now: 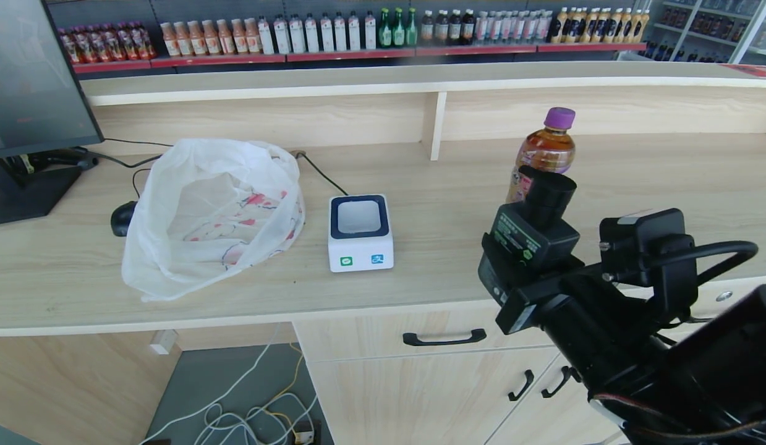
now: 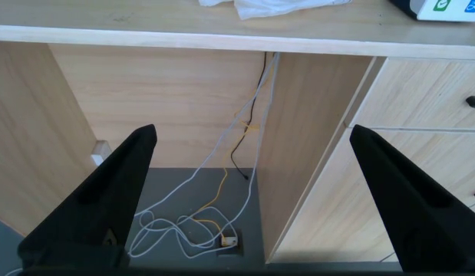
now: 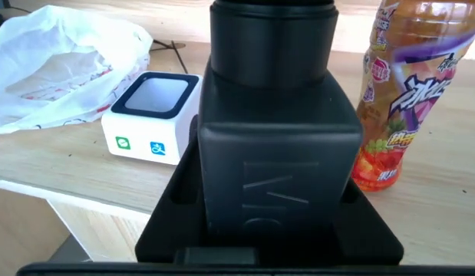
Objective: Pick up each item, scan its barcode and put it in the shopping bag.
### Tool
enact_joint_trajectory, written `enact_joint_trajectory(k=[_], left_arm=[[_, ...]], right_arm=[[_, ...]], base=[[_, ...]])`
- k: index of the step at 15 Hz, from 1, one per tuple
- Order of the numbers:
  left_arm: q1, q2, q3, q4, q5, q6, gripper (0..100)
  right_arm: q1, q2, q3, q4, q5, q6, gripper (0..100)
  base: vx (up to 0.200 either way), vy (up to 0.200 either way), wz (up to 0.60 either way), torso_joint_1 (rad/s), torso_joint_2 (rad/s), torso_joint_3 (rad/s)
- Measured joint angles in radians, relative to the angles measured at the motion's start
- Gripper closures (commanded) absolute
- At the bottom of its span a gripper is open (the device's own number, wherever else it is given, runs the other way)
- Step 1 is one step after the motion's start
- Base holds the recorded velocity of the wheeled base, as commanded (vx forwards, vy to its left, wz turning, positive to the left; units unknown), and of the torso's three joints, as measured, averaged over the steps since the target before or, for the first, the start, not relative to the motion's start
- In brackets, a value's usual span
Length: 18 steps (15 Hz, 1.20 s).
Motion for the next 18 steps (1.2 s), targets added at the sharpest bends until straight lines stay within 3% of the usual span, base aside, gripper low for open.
enact_joint_trajectory(k=[6,12,18], left_arm=[[0.001,0.0,0.0,0.0,-0.001,0.0,0],[0.0,0.0,0.0,0.0,0.0,0.0,0],[0.001,0.0,0.0,0.0,0.0,0.0,0]], right_arm=[[0.035,-0.112,0.133,0.001,0.0,0.006,100],[0.152,-0.171,0.186,0.001,0.014,0.088,100],[0.158,-0.173,0.172,0.001,0.179,0.178,100]], base=[[0.0,0.0,0.0,0.0,0.0,0.0],[0.0,0.0,0.0,0.0,0.0,0.0],[0.0,0.0,0.0,0.0,0.0,0.0]])
